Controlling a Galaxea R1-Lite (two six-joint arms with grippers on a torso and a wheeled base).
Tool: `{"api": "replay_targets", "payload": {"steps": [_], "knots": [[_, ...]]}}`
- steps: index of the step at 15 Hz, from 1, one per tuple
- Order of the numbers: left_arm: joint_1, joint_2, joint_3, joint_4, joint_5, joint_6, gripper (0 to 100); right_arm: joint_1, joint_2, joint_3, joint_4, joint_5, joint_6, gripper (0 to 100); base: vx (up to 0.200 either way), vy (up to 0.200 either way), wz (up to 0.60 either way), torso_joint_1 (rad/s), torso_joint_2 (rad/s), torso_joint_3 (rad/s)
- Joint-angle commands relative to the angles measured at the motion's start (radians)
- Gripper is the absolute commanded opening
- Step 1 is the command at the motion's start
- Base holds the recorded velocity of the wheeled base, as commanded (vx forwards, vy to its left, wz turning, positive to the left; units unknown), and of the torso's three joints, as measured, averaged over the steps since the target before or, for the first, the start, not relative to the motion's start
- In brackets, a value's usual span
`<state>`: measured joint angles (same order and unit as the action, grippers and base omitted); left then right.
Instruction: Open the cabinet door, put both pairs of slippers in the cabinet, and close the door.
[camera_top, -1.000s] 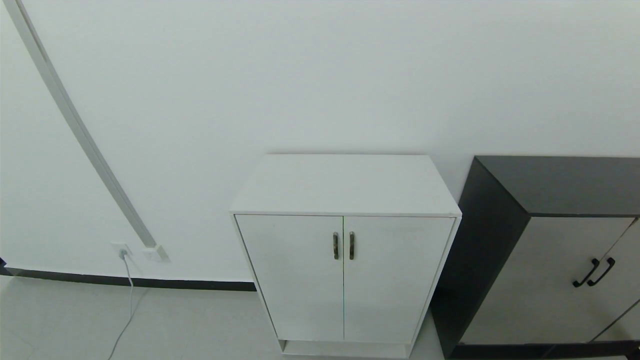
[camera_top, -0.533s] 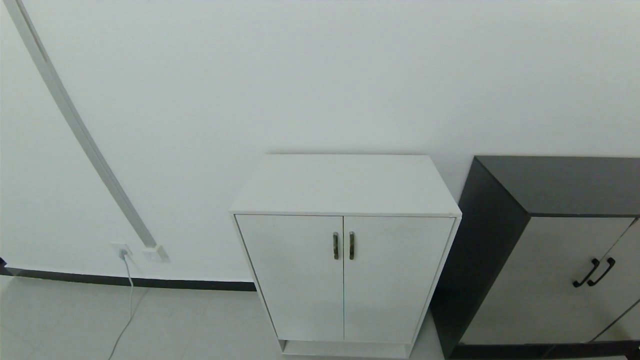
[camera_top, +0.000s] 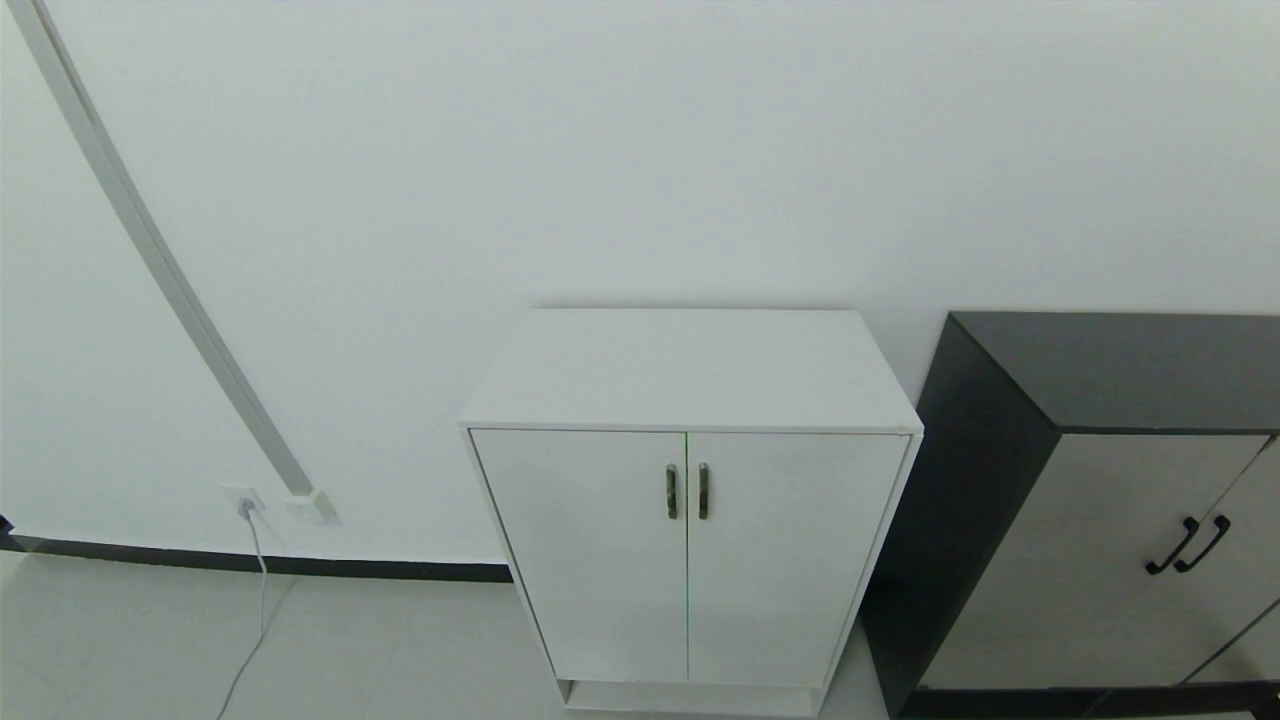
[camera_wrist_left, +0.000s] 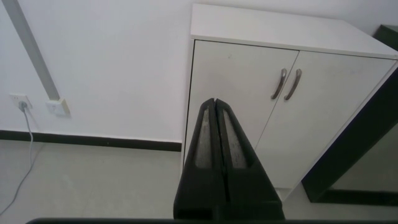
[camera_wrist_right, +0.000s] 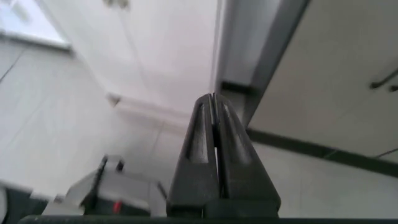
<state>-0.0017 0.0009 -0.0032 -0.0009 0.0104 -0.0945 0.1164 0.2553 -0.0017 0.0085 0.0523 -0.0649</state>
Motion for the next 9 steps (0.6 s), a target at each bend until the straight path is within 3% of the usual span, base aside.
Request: {"api": "replay_targets", "payload": {"steps": [1, 9], "knots": [[0.000, 0.001, 0.000, -0.001, 0.000, -0.001, 0, -0.040, -0.108, 0.000, -0.001, 0.000, 0.000, 0, 0.000, 0.000, 0.00, 0.000, 0.00, 0.000], [0.000, 0.001, 0.000, -0.001, 0.000, -0.002, 0, -0.115, -0.254, 0.000, 0.001, 0.001, 0.002, 0, 0.000, 0.000, 0.00, 0.000, 0.00, 0.000]]}}
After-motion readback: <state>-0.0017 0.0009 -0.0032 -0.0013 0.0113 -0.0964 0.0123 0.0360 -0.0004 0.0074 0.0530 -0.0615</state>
